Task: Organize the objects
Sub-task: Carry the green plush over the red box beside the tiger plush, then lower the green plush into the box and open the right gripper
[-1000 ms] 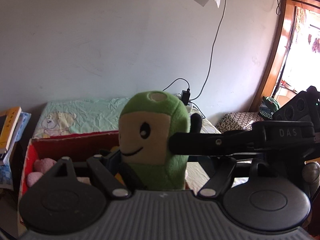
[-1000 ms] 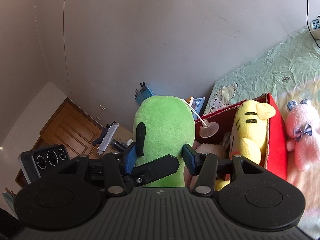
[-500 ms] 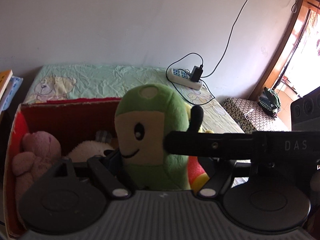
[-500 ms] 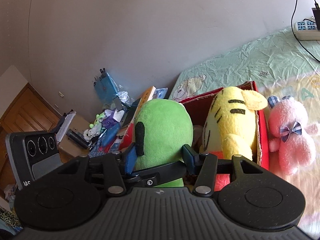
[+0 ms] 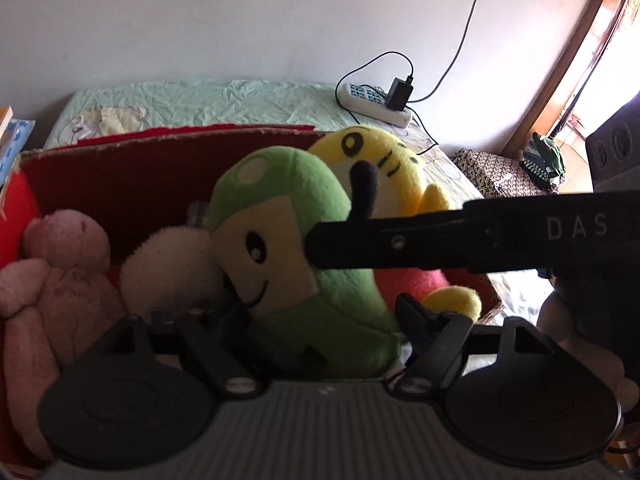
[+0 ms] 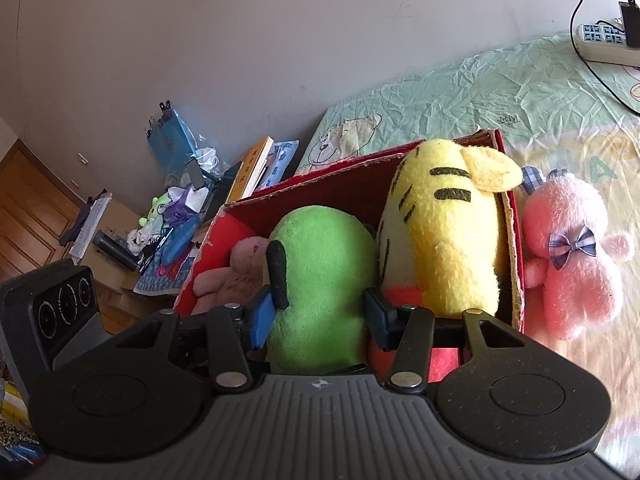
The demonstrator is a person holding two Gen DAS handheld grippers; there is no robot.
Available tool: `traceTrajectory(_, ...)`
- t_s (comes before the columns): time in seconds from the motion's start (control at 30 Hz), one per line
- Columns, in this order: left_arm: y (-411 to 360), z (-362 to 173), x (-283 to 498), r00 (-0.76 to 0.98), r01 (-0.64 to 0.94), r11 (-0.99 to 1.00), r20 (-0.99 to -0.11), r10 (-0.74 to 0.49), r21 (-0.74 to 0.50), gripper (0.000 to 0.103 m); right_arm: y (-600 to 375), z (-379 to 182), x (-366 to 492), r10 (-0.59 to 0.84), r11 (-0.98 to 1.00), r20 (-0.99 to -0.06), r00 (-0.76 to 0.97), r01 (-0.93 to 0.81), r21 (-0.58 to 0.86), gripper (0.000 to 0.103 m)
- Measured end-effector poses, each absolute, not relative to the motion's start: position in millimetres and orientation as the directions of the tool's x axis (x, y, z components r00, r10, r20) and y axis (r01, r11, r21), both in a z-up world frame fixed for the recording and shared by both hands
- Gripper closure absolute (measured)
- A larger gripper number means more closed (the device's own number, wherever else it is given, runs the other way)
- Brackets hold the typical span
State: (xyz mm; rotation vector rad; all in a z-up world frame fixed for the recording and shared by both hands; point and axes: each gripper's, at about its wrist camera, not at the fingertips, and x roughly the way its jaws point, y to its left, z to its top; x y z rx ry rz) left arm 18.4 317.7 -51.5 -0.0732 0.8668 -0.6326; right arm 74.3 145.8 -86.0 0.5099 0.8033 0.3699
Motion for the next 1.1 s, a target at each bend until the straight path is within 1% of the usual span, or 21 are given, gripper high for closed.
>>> traceTrajectory(0.17,321,-50,28,0.473,0.462,0.830,-0.706,-0.528,-0.311,0.023,148,-86,78,0.488,0.825,-0.587,0.646,-0.122,0.551,0.050)
traceTrajectory(0.2,320,-50,28,0.474,0.462,0.833,-0.709,-0.522,-0.304,0.021,146,-86,76,0.489,0.822,-0.585,0.647,-0.117,0.558,0.050)
traceTrajectory(0.27,318,-50,26,0.469,0.469,0.832,-0.715,-0.518,-0.295,0.017,141,-87,74,0.494,0.809,-0.574,0.653,-0.103,0.579,0.046)
traceTrajectory(0.33,315,-49,22,0.469,0.473,0.833,-0.718,-0.514,-0.287,0.013,138,-87,71,0.501,0.795,-0.562,0.658,-0.092,0.600,0.045)
traceTrajectory(0.5,306,-50,18,0.477,0.473,0.847,-0.738,-0.477,-0.241,0.009,136,-85,60,0.500,0.790,-0.553,0.666,-0.091,0.606,0.045)
traceTrajectory(0.8,296,-50,12,0.486,0.437,0.883,-0.780,-0.393,-0.172,0.008,130,-83,46,0.506,0.772,-0.527,0.683,-0.087,0.629,0.046)
traceTrajectory(1.1,290,-44,-1,0.528,0.388,0.916,-0.790,-0.312,-0.102,0.008,123,-83,30,0.515,0.768,-0.501,0.695,-0.115,0.631,0.051)
